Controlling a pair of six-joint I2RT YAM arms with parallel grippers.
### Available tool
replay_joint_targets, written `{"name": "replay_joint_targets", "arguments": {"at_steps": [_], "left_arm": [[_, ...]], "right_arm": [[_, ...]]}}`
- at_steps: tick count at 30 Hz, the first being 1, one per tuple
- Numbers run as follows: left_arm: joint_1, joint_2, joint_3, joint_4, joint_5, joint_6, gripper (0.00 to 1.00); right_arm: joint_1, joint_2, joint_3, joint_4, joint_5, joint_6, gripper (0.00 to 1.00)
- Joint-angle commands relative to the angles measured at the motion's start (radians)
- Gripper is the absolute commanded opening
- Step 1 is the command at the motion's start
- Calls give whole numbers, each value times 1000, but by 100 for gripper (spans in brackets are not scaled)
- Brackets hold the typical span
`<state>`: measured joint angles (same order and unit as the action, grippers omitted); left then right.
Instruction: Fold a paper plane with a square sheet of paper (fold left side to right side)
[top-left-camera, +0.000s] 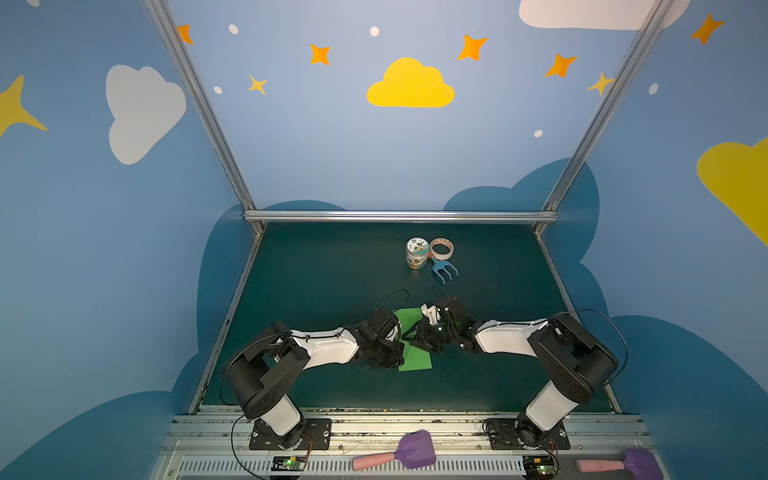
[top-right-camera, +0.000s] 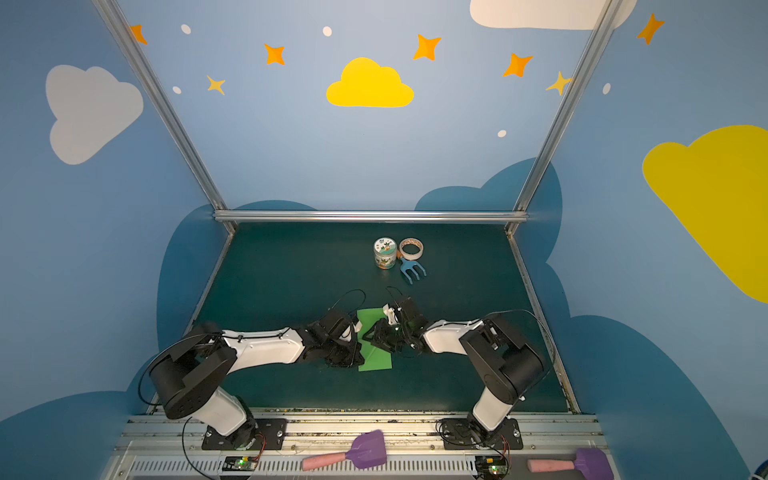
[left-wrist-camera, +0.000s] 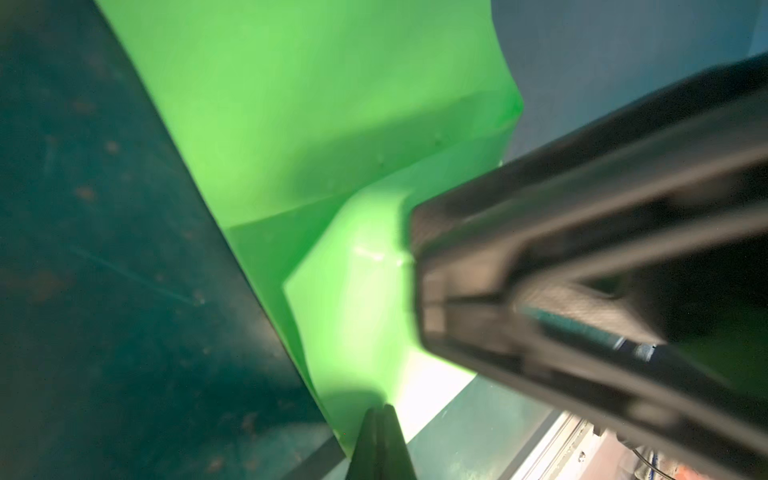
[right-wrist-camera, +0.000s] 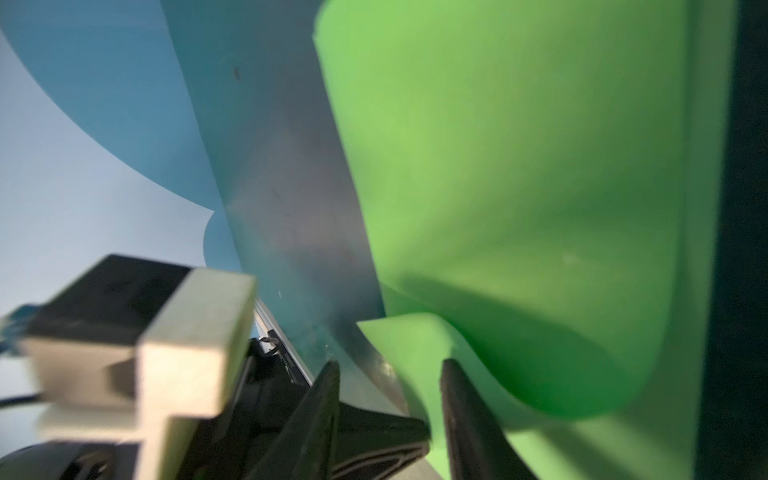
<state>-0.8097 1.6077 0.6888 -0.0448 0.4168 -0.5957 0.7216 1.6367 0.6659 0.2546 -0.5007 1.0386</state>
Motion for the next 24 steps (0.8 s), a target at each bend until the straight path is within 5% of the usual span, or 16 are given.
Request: {"name": "replay_joint_targets", "arguments": {"at_steps": [1,3,7,24], "left_arm": [[-3,19,-31,-29,-27,11,3],[-4,18,-29,-30,-27,11,4],[-4,14,-29,-36,-28,16,4],[-3,11,-26,-49,-38,26,4]], "right_arm": [[-4,-64,1,-56,37,-24,42],[1,-87,-11,-70,49,-26,35],[17,-103,-38,-87,71,-31,0],[93,2,-69,2,76,-2,0]]}}
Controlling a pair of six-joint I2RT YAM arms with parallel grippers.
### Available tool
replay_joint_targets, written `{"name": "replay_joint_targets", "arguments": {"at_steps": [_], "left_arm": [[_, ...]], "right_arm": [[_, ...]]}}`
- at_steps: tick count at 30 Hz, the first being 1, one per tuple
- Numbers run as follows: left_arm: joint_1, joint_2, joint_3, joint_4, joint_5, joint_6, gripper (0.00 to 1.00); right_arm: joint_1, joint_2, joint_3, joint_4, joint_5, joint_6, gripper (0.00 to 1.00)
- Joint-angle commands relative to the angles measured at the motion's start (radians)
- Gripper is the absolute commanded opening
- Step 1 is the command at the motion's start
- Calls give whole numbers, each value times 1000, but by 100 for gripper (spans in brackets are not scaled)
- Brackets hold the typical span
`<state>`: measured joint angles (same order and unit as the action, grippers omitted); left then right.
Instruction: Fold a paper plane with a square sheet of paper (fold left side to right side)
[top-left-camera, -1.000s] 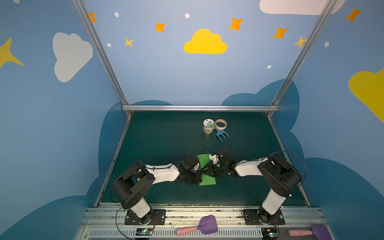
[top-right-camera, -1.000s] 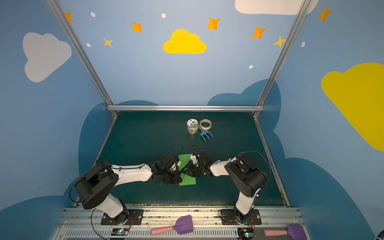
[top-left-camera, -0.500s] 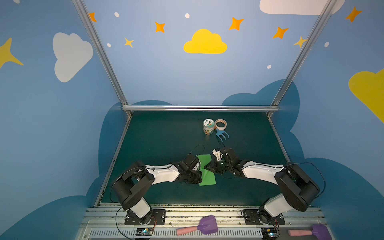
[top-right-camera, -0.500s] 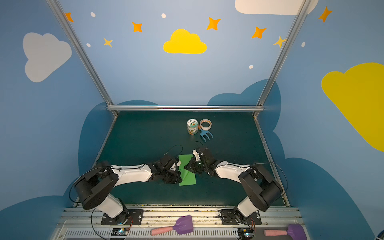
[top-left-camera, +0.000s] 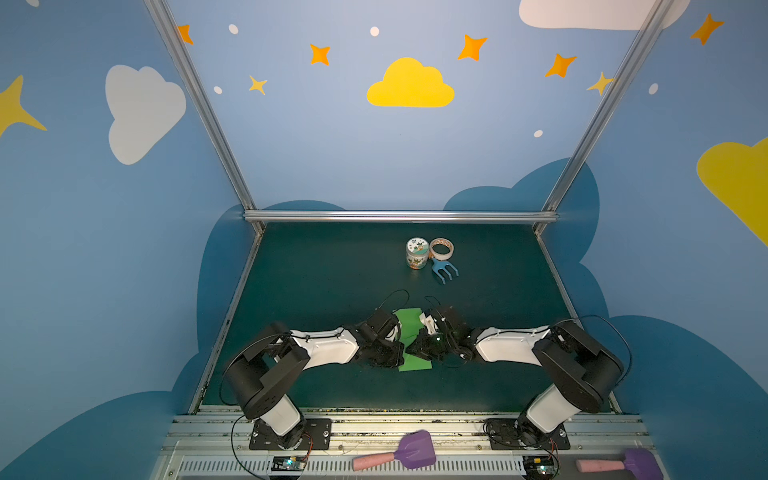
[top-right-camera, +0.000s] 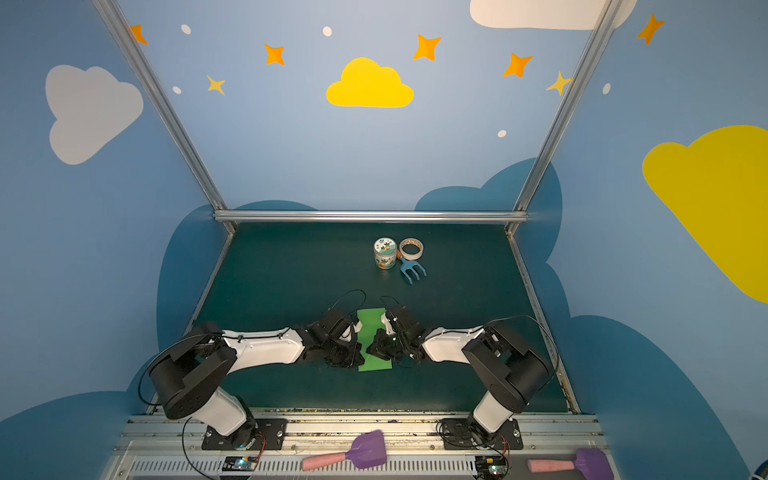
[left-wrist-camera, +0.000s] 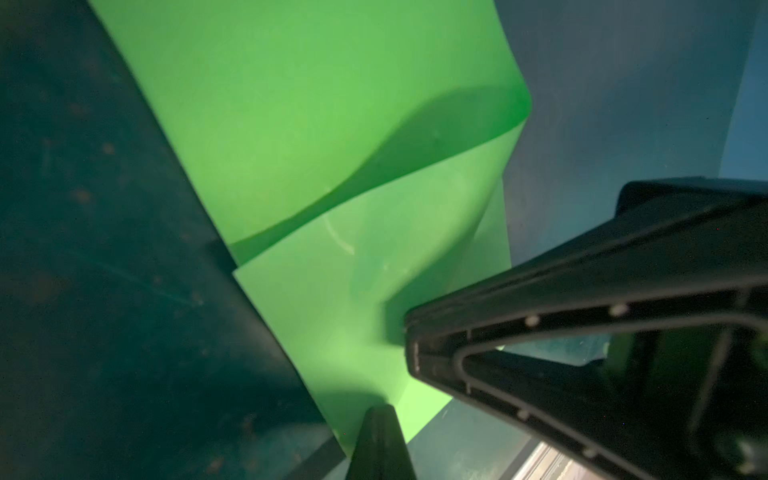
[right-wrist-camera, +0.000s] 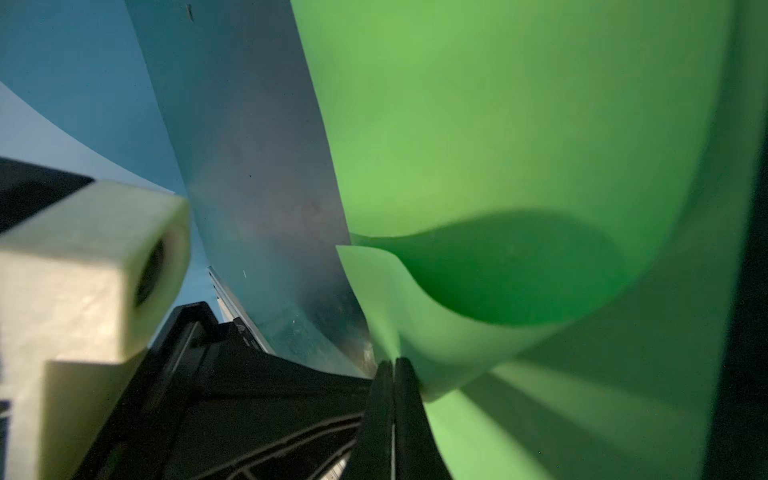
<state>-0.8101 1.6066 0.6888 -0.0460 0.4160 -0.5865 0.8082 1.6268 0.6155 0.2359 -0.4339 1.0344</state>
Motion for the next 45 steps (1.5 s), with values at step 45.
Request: {"name": "replay_joint_targets", "arguments": {"at_steps": [45], "left_arm": [[3,52,241,-161,14,84,4]], "right_arm": [[-187,122,-89,14,-3,-114,0]]}}
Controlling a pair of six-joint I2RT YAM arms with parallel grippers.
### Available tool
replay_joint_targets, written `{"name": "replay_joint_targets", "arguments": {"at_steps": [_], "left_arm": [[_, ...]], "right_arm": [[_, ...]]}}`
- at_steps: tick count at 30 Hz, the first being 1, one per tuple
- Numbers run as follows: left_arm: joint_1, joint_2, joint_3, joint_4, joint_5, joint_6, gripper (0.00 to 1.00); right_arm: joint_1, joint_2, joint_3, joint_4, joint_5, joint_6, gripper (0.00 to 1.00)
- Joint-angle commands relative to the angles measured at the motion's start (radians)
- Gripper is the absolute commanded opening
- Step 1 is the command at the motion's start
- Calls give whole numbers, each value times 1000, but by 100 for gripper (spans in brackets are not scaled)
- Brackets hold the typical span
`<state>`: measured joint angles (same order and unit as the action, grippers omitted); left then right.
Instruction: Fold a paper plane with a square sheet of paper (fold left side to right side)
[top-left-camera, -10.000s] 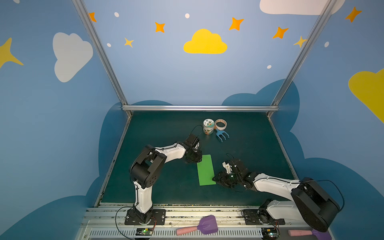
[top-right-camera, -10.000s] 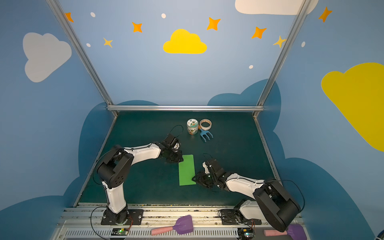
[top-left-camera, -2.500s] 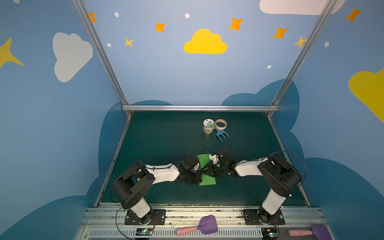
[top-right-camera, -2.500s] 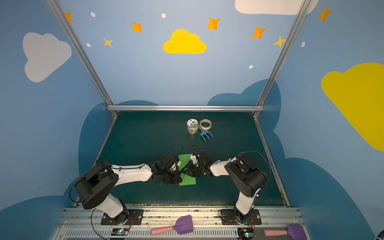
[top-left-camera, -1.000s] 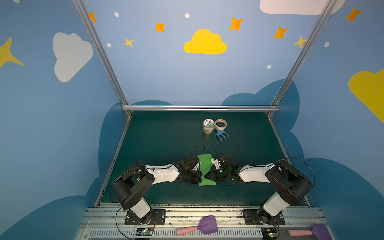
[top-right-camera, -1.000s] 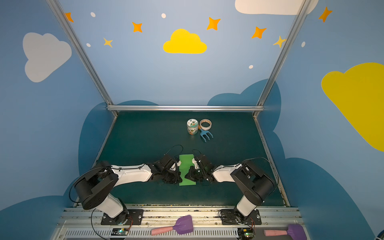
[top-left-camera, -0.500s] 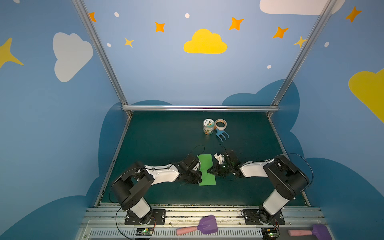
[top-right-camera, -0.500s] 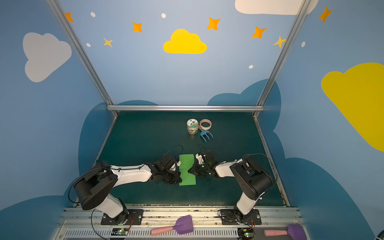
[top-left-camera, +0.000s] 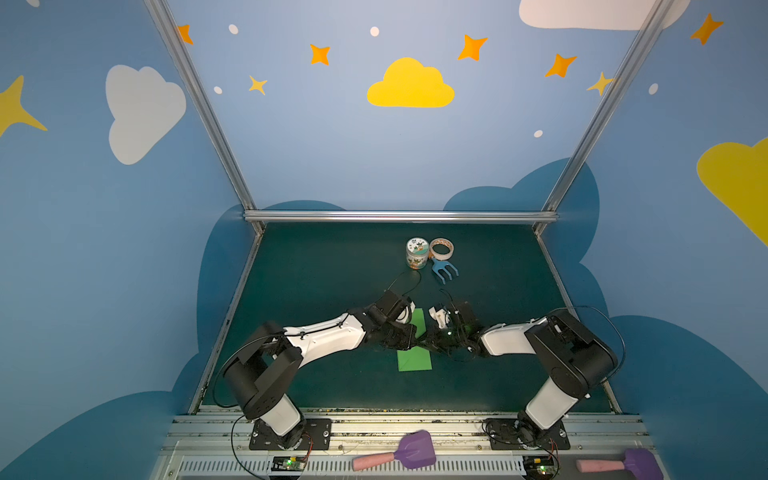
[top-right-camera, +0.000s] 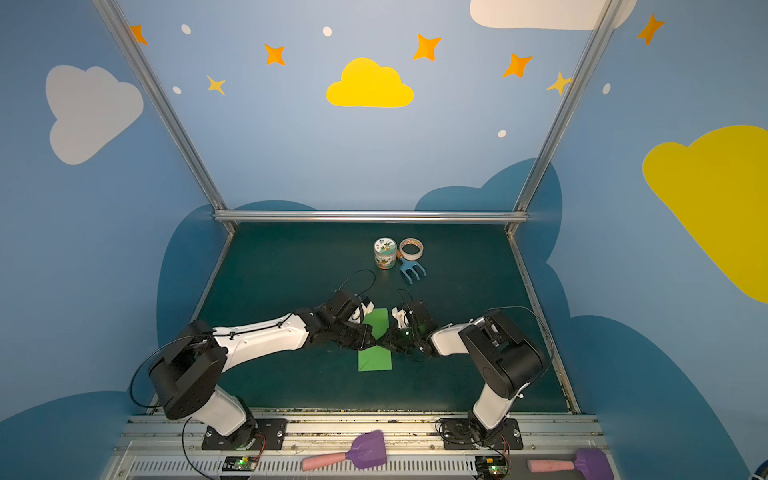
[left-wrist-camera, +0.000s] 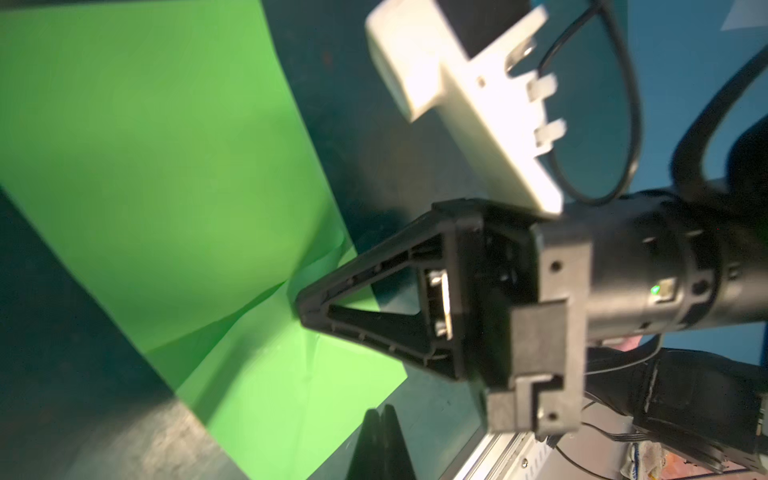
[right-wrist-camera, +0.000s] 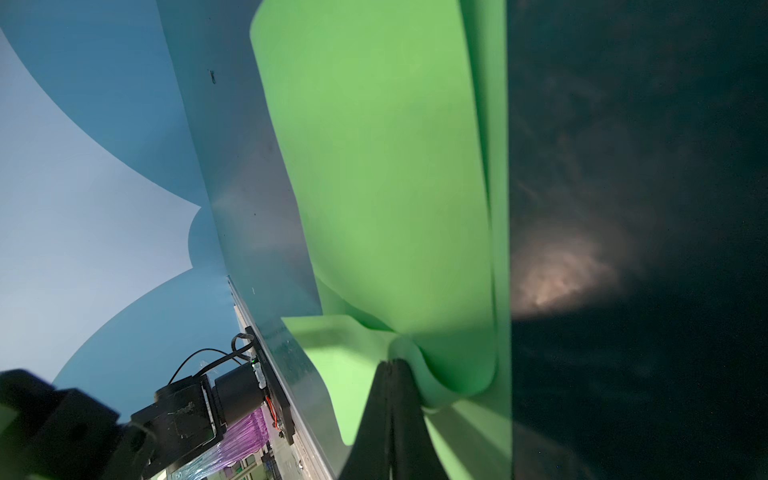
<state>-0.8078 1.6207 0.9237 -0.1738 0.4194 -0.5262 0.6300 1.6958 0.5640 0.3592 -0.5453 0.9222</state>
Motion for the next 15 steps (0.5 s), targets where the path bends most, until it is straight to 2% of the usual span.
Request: {"name": "replay_joint_targets", "arguments": {"at_steps": [1,15], "left_arm": [[1,45,4,-30,10,24,4],[0,115,-56,23,1,9,4]], "right_arm": [[-9,53,-38,-111,108,-1,0],[-9,54,-36,-118,109,-5,0]]}}
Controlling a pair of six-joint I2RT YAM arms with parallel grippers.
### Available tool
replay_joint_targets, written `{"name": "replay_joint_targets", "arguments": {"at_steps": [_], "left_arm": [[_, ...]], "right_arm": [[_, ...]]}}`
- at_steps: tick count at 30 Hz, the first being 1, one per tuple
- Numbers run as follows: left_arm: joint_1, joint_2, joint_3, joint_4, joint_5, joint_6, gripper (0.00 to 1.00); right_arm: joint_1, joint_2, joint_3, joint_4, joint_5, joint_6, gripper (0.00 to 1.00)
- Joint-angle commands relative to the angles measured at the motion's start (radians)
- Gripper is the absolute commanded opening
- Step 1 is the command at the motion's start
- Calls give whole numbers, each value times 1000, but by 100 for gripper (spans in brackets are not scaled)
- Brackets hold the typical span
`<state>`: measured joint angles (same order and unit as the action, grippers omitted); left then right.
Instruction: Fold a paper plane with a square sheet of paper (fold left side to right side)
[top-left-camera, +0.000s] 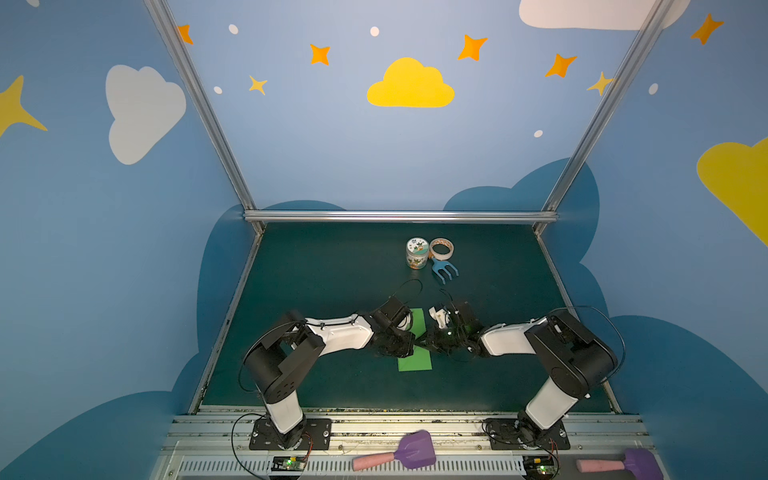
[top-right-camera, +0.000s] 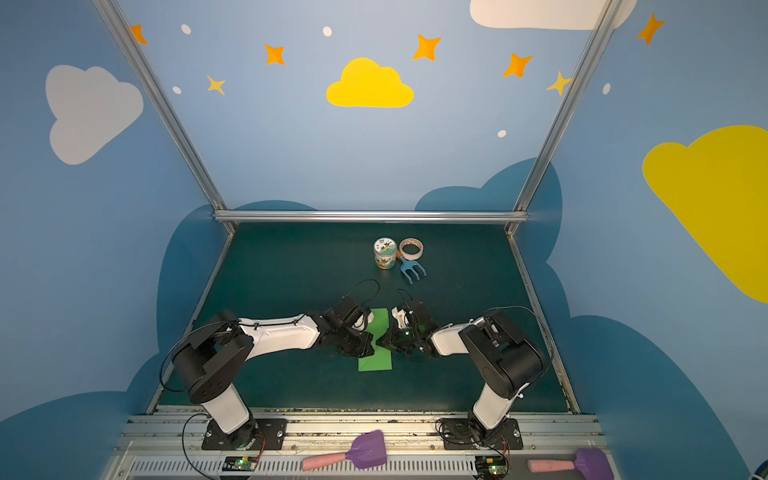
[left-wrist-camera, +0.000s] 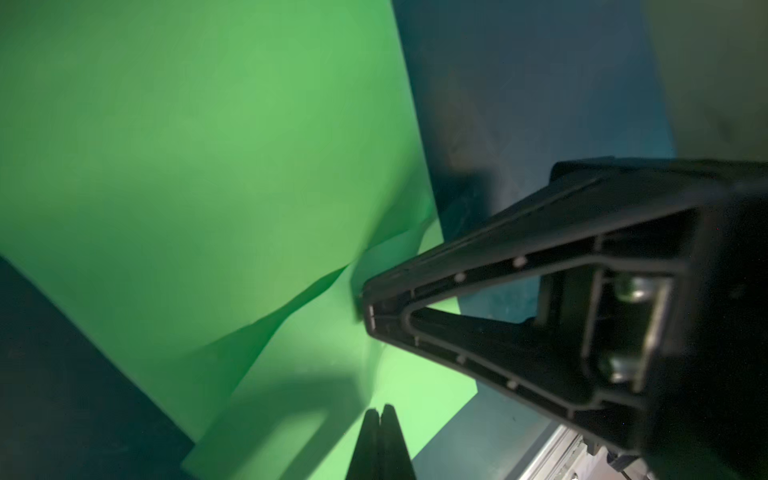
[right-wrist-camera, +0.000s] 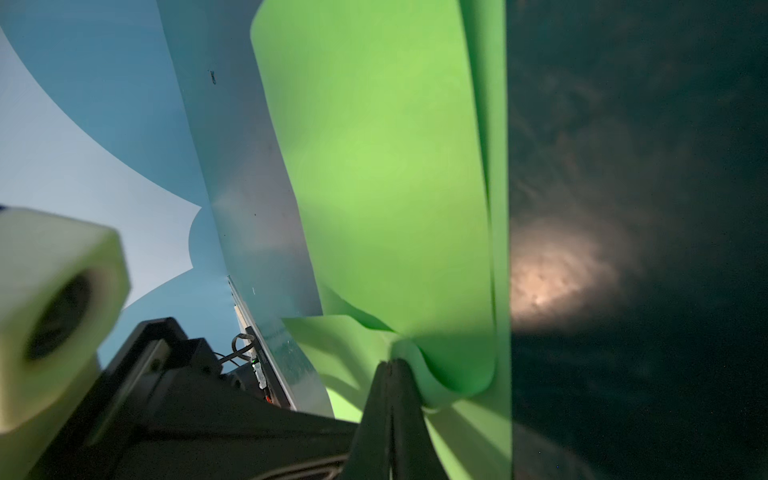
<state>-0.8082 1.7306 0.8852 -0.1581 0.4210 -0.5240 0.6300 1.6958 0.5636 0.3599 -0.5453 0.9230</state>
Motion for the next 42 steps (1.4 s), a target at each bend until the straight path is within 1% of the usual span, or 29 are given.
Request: {"name": "replay_joint_targets", "arguments": {"at_steps": [1,9,22,25,29,33,38,42], "left_arm": [[0,3,-25,9,0,5,4],[-2,-34,-105,34,0,-18,4],[-48,-221,-324,66,-31,-121,4],[-48,-253,-350,61,-42,-132,4],[-46,-270,-296,32,-56,-117,4],[-45,-247,-212,30,-55,-99,4],[-33,-155,-108,40,-34,-71,4],[-28,-86,-62,40,-32,-50,4]], "right_arm": [[-8,54,-35,-120,108,-6,0],[-9,61,-40,-118,110,-1,0],[-9,71,-44,-107,111,7,0],[-9,73,-46,-104,111,8,0],[-8,74,-50,-100,112,10,0],[-9,74,-56,-99,111,11,0],[-9,74,-62,-94,111,13,0],[-9,74,-61,-93,112,13,0]]}}
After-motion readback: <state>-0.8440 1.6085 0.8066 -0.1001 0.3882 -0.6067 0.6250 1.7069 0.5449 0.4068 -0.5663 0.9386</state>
